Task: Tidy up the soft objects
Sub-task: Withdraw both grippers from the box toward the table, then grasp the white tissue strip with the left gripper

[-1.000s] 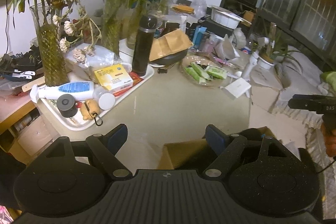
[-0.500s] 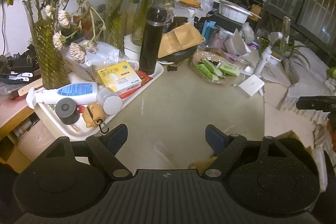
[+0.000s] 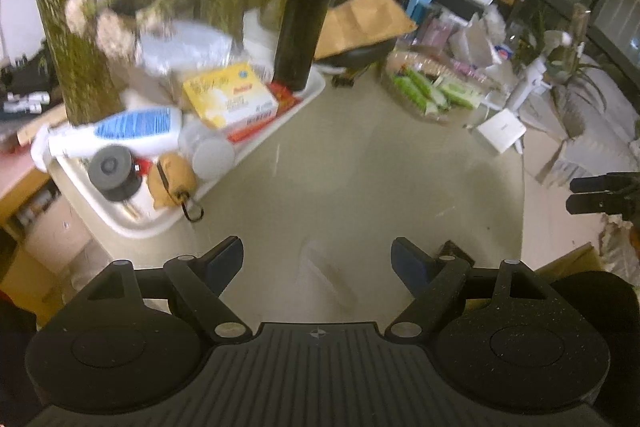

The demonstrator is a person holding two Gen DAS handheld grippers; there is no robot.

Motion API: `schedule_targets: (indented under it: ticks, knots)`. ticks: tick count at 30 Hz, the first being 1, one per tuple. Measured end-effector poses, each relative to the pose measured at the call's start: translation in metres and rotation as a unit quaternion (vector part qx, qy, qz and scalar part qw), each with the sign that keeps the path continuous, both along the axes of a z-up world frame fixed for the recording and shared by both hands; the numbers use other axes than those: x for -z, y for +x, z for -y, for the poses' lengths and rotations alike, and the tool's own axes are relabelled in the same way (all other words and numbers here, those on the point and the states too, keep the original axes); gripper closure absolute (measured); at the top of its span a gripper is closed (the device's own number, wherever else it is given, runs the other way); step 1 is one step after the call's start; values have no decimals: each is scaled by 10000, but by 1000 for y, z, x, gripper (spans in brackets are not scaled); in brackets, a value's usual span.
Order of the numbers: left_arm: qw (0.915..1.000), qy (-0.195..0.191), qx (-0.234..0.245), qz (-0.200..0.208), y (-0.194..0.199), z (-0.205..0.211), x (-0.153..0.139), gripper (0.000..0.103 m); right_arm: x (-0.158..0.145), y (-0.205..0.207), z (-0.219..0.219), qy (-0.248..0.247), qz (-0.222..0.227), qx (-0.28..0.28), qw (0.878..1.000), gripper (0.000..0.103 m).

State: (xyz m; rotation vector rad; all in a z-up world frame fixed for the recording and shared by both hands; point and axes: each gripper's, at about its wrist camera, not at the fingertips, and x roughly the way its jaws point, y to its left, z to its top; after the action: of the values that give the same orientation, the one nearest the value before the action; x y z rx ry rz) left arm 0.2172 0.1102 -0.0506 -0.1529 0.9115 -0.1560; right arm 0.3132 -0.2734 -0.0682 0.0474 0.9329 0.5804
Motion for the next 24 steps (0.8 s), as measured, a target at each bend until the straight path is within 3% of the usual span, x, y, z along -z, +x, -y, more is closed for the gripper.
schedule_targets:
  ticks: [11,24]
  knots:
    - [9965,73,-258,-797,31,-7,22,22,20,37,-35,-511,-678,-542,9949,0]
    - [9960,193,-255,-837,39,-5,22,22,23,49,-49,-734,-722,-635,9927,0]
